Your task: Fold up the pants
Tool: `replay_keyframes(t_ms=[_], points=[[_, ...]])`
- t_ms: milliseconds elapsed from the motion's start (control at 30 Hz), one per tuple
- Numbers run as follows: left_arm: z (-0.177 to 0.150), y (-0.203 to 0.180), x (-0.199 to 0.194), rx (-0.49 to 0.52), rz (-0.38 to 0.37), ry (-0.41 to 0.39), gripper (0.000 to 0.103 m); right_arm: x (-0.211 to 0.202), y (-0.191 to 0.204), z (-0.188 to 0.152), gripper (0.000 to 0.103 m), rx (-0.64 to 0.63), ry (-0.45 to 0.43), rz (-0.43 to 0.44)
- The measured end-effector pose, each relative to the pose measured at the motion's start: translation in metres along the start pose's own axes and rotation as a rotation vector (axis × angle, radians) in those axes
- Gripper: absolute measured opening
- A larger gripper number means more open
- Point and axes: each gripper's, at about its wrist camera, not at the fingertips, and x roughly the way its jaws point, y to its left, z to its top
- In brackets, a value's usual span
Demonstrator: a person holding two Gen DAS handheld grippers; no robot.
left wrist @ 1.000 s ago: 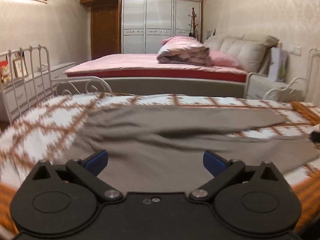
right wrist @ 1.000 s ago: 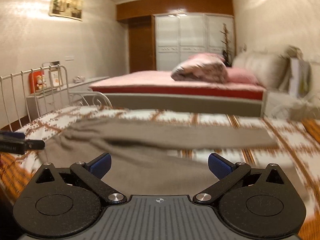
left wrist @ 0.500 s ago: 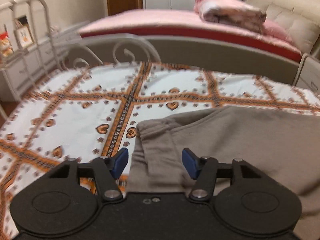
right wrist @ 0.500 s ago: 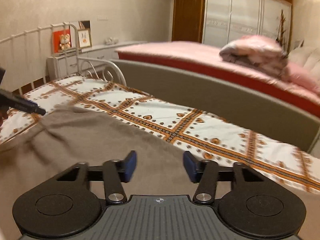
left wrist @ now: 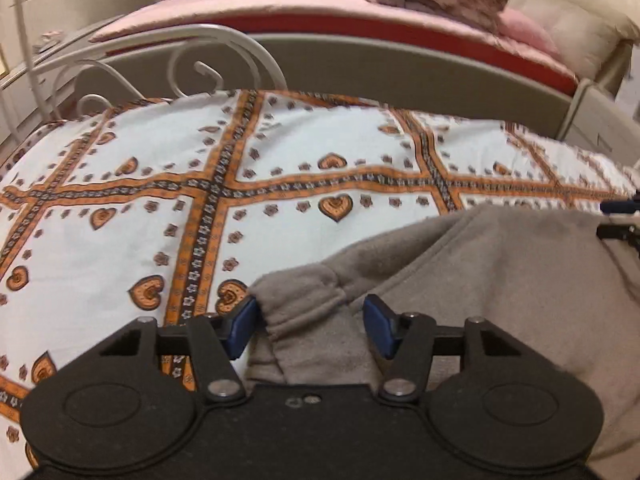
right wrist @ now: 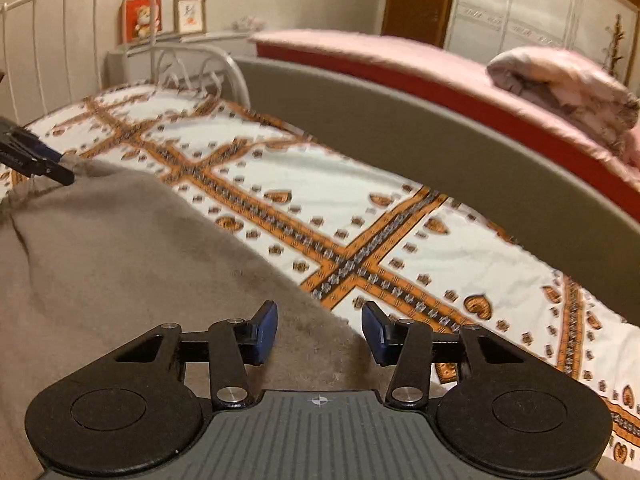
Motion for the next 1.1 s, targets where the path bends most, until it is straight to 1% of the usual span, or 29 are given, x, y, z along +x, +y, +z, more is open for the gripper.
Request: replay_keyframes(t_ms=[33, 67, 100, 133, 167, 233, 300, 333, 367, 400, 467, 533, 567, 633, 667, 733, 767, 833, 933, 1000, 1033, 1067, 1100], points=[[0.001, 0.002, 0.003, -0.016, -0.011, 0.005, 0.054, 0.003, -0.001, 0.001, 0.047, -0.007, 0.010, 0.009], [0.003, 0.006, 0.007, -0.040, -0.021, 0.012, 0.063, 0.006, -0.004, 0.000, 0.047, -0.011, 0.023, 0.017], [0.004, 0.009, 0.009, -0.044, -0.022, 0.014, 0.067, 0.008, -0.006, 0.000, 0.047, -0.014, 0.034, 0.021], [0.005, 0.011, 0.011, -0.033, -0.019, 0.013, 0.074, 0.010, -0.010, 0.000, 0.047, -0.011, 0.041, 0.031], [0.005, 0.012, 0.012, -0.016, -0.012, 0.011, 0.078, 0.011, -0.014, 0.000, 0.047, -0.001, 0.047, 0.054], [0.005, 0.011, 0.017, 0.012, -0.017, 0.014, 0.079, 0.015, -0.022, 0.000, 0.047, 0.005, 0.069, 0.085], [0.004, 0.011, 0.023, 0.001, -0.044, 0.011, 0.071, 0.019, -0.026, 0.000, 0.047, 0.028, 0.081, 0.103], [0.004, 0.011, 0.024, 0.000, -0.054, -0.013, 0.045, 0.020, -0.026, 0.001, 0.036, 0.035, 0.087, 0.107], [0.004, 0.010, 0.023, -0.001, -0.055, -0.045, 0.031, 0.020, -0.026, 0.002, 0.021, 0.043, 0.087, 0.118], [0.005, 0.010, 0.023, -0.008, -0.066, -0.056, 0.025, 0.018, -0.026, 0.003, 0.006, 0.064, 0.087, 0.130], [0.005, 0.004, 0.014, 0.015, -0.067, -0.105, 0.016, 0.005, -0.023, 0.007, 0.005, 0.083, 0.069, 0.114], [0.001, 0.001, -0.004, 0.043, -0.071, -0.160, 0.015, -0.019, -0.013, 0.008, 0.004, 0.053, 0.032, 0.103], [-0.001, 0.004, -0.014, 0.032, -0.085, -0.189, 0.014, -0.036, -0.006, 0.008, 0.004, 0.036, 0.005, 0.098], [-0.006, 0.008, -0.044, 0.020, -0.128, -0.272, 0.014, -0.073, 0.009, 0.008, 0.004, 0.007, -0.046, 0.083], [-0.010, 0.007, -0.064, 0.025, -0.153, -0.321, 0.014, -0.090, 0.020, 0.008, 0.004, -0.023, -0.065, 0.070], [-0.022, 0.005, -0.100, 0.034, -0.186, -0.382, 0.014, -0.130, 0.045, 0.001, 0.004, -0.096, -0.096, 0.041], [-0.029, 0.001, -0.118, 0.043, -0.198, -0.407, 0.014, -0.150, 0.059, -0.004, 0.004, -0.133, -0.111, 0.027], [-0.043, -0.005, -0.147, 0.049, -0.213, -0.447, 0.014, -0.184, 0.084, -0.017, 0.004, -0.165, -0.135, 0.016], [-0.080, -0.017, -0.185, 0.040, -0.223, -0.477, 0.014, -0.232, 0.128, -0.052, 0.004, -0.213, -0.164, -0.016], [-0.113, -0.022, -0.203, 0.016, -0.223, -0.482, 0.015, -0.253, 0.161, -0.084, 0.004, -0.255, -0.165, -0.036], [-0.132, -0.022, -0.208, -0.005, -0.221, -0.475, 0.024, -0.259, 0.175, -0.100, 0.004, -0.261, -0.164, -0.037], [-0.156, -0.022, -0.210, -0.058, -0.208, -0.452, 0.026, -0.263, 0.192, -0.122, 0.005, -0.270, -0.157, -0.043], [-0.175, -0.020, -0.208, -0.106, -0.196, -0.412, 0.026, -0.264, 0.203, -0.140, 0.005, -0.264, -0.147, -0.061]])
